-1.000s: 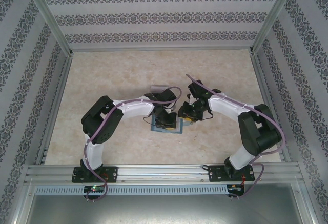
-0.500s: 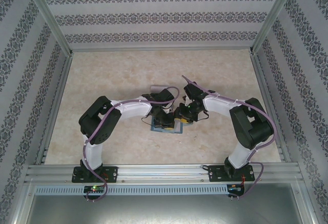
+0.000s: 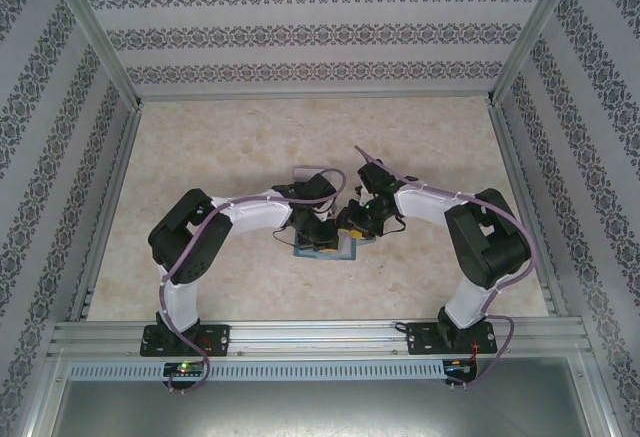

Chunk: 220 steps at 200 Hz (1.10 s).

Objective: Take the credit cards out of the card holder

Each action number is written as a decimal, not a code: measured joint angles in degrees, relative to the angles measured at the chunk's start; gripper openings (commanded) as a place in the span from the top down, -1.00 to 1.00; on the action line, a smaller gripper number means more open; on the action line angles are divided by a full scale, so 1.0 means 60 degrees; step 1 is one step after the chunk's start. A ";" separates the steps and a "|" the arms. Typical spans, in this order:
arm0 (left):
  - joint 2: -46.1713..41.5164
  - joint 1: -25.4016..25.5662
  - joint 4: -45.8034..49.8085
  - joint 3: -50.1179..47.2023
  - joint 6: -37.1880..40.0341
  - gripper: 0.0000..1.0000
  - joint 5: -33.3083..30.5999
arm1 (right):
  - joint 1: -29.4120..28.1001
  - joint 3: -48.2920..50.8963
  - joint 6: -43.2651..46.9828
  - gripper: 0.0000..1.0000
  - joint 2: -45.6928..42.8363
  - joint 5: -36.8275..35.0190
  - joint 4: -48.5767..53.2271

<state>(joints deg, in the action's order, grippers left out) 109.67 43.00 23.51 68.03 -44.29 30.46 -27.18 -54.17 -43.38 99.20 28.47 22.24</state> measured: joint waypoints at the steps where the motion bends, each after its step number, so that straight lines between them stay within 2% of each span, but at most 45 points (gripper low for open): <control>1: -0.0004 0.0000 0.0000 0.0000 -0.0004 0.99 0.0000 | 0.0000 0.0004 -0.0004 0.20 0.0000 0.0004 -0.0004; 96: -0.0197 -0.0029 -0.0182 -0.0142 -0.0171 0.98 0.0066 | -0.0015 0.0000 -0.0186 0.23 0.0073 0.0168 -0.0262; 178: -0.1741 -0.0568 -0.0138 -0.0160 -0.0160 0.98 -0.0062 | -0.0124 -0.0018 -0.0255 0.31 0.0073 0.0197 -0.0324; 220: -0.1993 -0.0761 -0.0095 -0.0350 -0.0160 0.98 -0.0149 | -0.0204 -0.0098 -0.0248 0.31 0.0124 0.0200 -0.0335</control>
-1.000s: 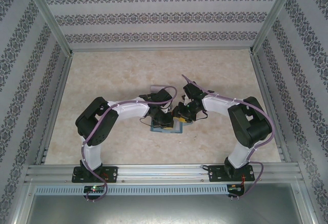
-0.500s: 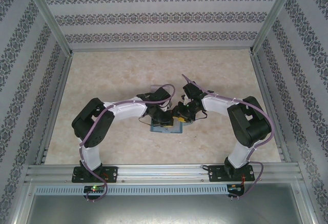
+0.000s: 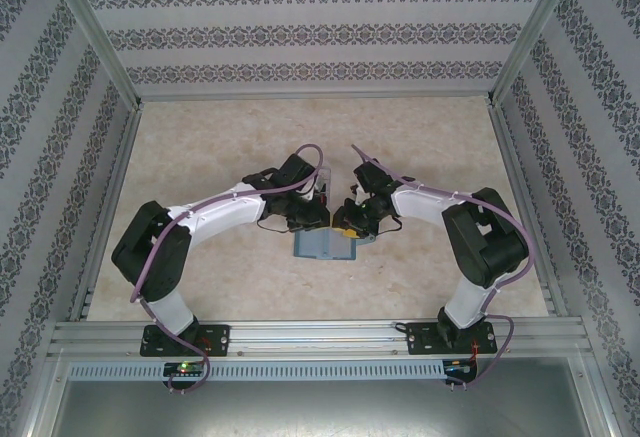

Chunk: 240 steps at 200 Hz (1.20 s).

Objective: Take the credit cards out of the card holder

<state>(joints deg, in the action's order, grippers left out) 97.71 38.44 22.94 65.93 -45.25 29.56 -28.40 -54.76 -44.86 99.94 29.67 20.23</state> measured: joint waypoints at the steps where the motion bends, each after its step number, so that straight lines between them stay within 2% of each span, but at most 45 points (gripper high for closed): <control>1: 0.0000 0.0000 0.0000 -0.0004 0.0000 0.98 0.0000 | 0.0000 0.0000 -0.0004 0.31 0.0000 0.0000 0.0000; 91: 0.0186 0.0222 -0.0350 -0.0452 -0.0280 0.98 0.0259 | -0.0255 -0.0153 -0.0069 0.31 0.0102 -0.0036 -0.0055; 137: 0.0780 0.0452 -0.0987 -0.0477 -0.0630 0.99 0.0474 | 0.0397 0.0135 -0.0157 0.31 -0.1137 -0.0208 -0.0025; 170: 0.1417 0.0586 -0.1202 -0.0342 -0.0827 0.92 0.0543 | 0.1140 0.0474 -0.0182 0.31 -0.2102 -0.0331 0.0036; 199: 0.2109 0.0776 -0.1257 0.0168 -0.0867 0.87 0.0572 | 0.1515 0.0787 -0.0182 0.31 -0.2382 -0.0382 0.0153; 240: 0.2626 0.0914 -0.1224 0.0769 -0.0856 0.83 0.0565 | 0.1512 0.0987 -0.0182 0.31 -0.2404 -0.0393 0.0262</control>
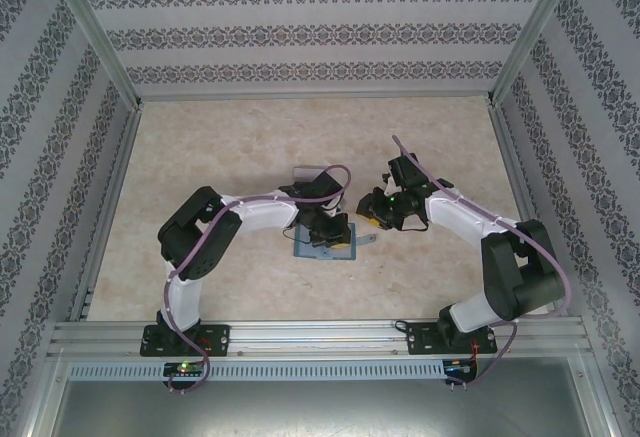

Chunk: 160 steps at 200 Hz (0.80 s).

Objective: Take the credit cards out of the card holder

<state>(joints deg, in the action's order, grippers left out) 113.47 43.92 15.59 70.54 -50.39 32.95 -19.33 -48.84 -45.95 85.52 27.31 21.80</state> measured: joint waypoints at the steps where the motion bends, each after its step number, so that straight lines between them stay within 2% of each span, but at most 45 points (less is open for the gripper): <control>1: 0.0007 0.0000 0.0015 0.0015 0.0011 0.83 -0.0007 | 0.0000 0.0004 0.0000 0.31 0.0000 0.0000 -0.0004; 61: 0.0084 0.0000 0.1184 0.0470 0.0616 0.88 -0.0710 | -0.0076 0.0044 0.0004 0.29 0.0033 0.0084 -0.0036; 160: -0.0222 -0.0018 0.1803 0.0324 0.0936 0.99 -0.1355 | -0.1246 -0.0546 0.0040 0.29 0.1574 0.0328 -0.0157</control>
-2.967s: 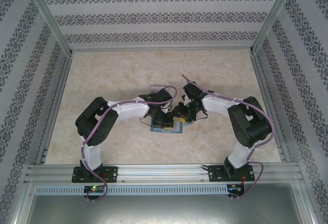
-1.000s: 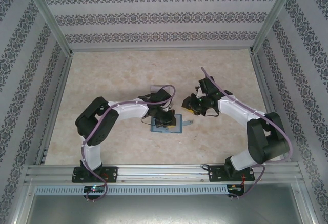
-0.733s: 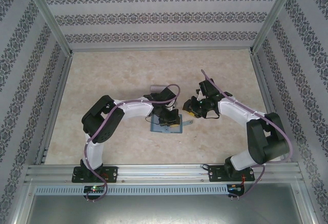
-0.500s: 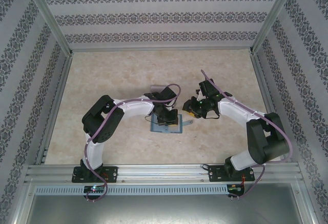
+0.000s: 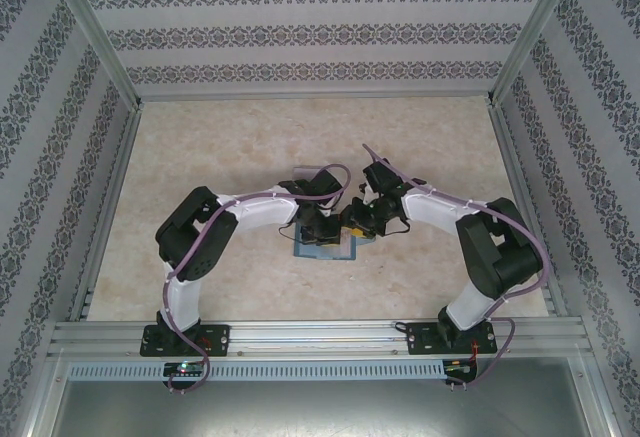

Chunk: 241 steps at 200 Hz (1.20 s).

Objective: Take the credit cards out of the card holder

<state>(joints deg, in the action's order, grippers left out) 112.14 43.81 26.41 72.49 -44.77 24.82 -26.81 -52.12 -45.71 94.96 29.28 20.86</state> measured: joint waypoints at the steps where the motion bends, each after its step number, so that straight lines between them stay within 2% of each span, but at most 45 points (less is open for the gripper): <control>1: -0.0007 0.0000 0.0004 -0.0011 0.0000 0.99 -0.0015 | -0.0004 -0.0007 0.0004 0.29 0.0011 0.0000 0.0000; 119: -0.0503 0.0000 0.0011 -0.0495 -0.0007 0.99 -0.0095 | -0.0186 -0.0379 -0.0087 0.26 0.0998 0.0146 -0.0557; 195: -0.0812 -0.0007 0.0004 -0.0608 -0.0007 0.99 -0.0004 | -0.0222 -0.0441 -0.0113 0.19 0.1093 0.0280 -0.0707; 241: -0.1745 -0.0186 0.0033 -0.0889 -0.0004 0.99 -0.0098 | -0.0390 -0.0543 -0.0186 0.19 0.1093 0.0280 -0.0743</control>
<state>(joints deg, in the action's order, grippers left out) 101.67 42.70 26.61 67.16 -44.80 24.23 -29.15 -55.37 -46.83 101.51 30.96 16.40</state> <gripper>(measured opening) 0.042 0.402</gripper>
